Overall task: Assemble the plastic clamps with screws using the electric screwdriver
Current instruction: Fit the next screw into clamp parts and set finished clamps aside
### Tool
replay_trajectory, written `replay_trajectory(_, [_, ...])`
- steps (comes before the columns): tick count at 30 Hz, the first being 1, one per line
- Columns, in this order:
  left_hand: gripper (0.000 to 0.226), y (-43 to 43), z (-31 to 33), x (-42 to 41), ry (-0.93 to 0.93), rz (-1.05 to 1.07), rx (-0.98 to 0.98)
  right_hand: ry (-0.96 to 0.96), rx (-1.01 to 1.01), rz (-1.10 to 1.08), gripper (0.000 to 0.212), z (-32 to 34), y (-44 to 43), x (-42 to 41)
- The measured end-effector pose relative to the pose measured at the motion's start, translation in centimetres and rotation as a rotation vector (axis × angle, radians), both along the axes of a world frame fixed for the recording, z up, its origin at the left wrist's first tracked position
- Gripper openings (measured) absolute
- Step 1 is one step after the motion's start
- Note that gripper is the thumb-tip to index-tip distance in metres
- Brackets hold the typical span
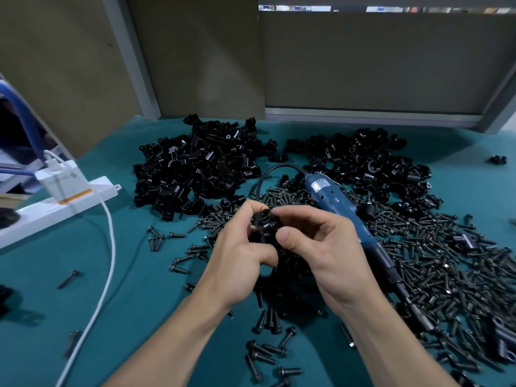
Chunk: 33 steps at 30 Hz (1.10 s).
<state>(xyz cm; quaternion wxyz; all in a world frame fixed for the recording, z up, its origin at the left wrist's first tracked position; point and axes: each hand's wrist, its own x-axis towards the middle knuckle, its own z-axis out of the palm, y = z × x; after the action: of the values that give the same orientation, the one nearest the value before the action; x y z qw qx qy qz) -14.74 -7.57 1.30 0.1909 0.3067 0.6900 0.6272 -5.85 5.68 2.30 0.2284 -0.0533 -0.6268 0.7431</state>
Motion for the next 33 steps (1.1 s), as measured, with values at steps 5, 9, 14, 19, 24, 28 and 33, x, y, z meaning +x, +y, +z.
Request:
replay_trajectory(5, [0.040, 0.0, -0.4, -0.2, -0.070, -0.015, 0.056, 0.000, 0.055, -0.019, 0.026, 0.1, 0.5, 0.1])
replay_trajectory(9, [0.038, -0.1, -0.4, -0.2, -0.060, -0.048, 0.062, -0.010, 0.162, -0.040, 0.029, 0.0, 0.5, 0.0])
replay_trajectory(14, [0.037, -0.5, -0.2, 0.1, 0.000, -0.025, 0.010, -0.057, 0.223, -0.041, 0.041, -0.3, 0.7, 0.1])
replay_trajectory(19, [0.043, -0.2, 0.0, 0.4, 0.093, 0.047, -0.024, -0.071, 0.248, -0.060, 0.032, -0.4, 0.5, 0.0])
replay_trajectory(24, [0.044, 0.0, 0.3, 0.6, 0.140, 0.056, -0.026, -0.093, 0.205, -0.044, 0.033, -0.4, 0.6, 0.1])
replay_trajectory(28, [0.047, 0.0, 0.6, 0.8, 0.093, 0.036, -0.060, -0.076, 0.167, -0.063, 0.033, -0.5, 0.7, 0.2])
replay_trajectory(33, [0.049, -0.1, 1.0, 1.1, 0.119, 0.021, -0.127, -0.060, 0.236, -0.147, 0.033, -0.7, 0.6, 0.4])
